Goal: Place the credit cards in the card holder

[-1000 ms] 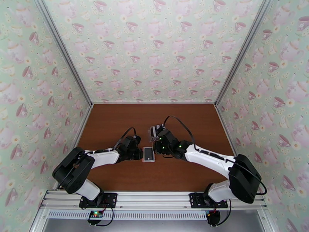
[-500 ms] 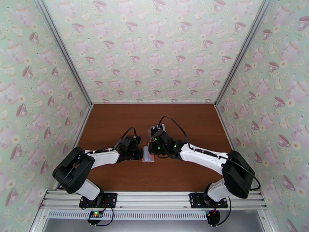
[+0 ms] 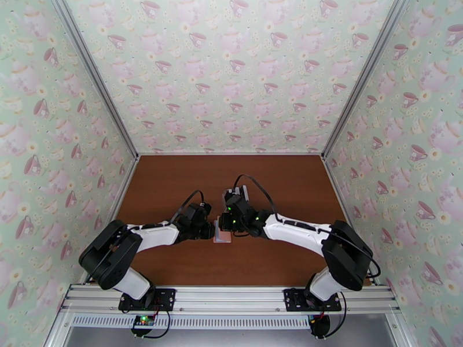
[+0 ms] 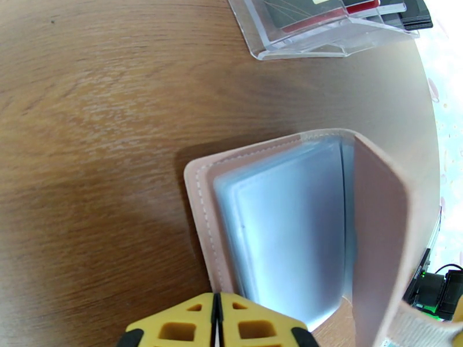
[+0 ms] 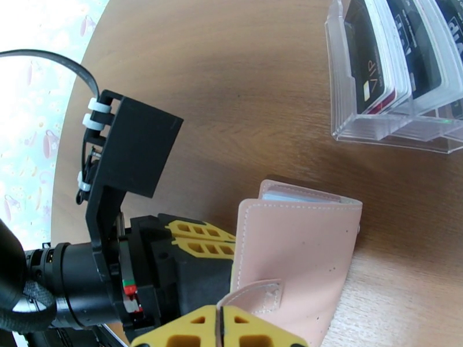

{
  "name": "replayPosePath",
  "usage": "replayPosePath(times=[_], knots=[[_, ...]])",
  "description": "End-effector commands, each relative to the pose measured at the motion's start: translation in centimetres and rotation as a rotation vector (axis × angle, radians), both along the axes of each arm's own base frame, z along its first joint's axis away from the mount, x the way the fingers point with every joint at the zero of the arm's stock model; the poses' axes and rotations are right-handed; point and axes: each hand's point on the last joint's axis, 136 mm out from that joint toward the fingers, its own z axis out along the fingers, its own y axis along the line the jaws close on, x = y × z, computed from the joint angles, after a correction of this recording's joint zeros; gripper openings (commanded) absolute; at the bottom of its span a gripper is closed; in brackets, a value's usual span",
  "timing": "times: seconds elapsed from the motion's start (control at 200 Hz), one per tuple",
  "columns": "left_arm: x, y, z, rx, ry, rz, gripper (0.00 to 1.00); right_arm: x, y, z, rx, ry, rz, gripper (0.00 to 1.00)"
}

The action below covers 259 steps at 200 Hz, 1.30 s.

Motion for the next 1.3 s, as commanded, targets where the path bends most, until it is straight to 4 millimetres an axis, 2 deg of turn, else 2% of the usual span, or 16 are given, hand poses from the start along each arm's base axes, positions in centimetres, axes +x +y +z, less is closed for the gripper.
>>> replayPosePath(times=[0.0, 0.391, 0.746, 0.997, 1.292], knots=[[-1.5, 0.5, -1.4, 0.034, 0.07, -0.026, 0.13, 0.0, 1.1, -0.3, 0.023, 0.016, 0.003, 0.0], [-1.7, 1.6, -1.1, 0.041, 0.068, -0.004, 0.17, 0.5, 1.7, -2.8, 0.004, 0.042, -0.005, 0.0], [-2.2, 3.2, 0.5, 0.05, 0.041, 0.035, 0.39, 0.8, 2.3, -5.3, -0.008, 0.076, -0.011, 0.0], [-2.3, 3.4, 0.4, 0.048, 0.046, 0.041, 0.41, 0.9, 2.4, -6.5, -0.016, 0.089, -0.016, 0.0], [-2.2, 3.5, 0.6, 0.045, 0.042, 0.045, 0.44, 1.2, 2.7, -7.0, -0.01, 0.096, -0.02, 0.05]])
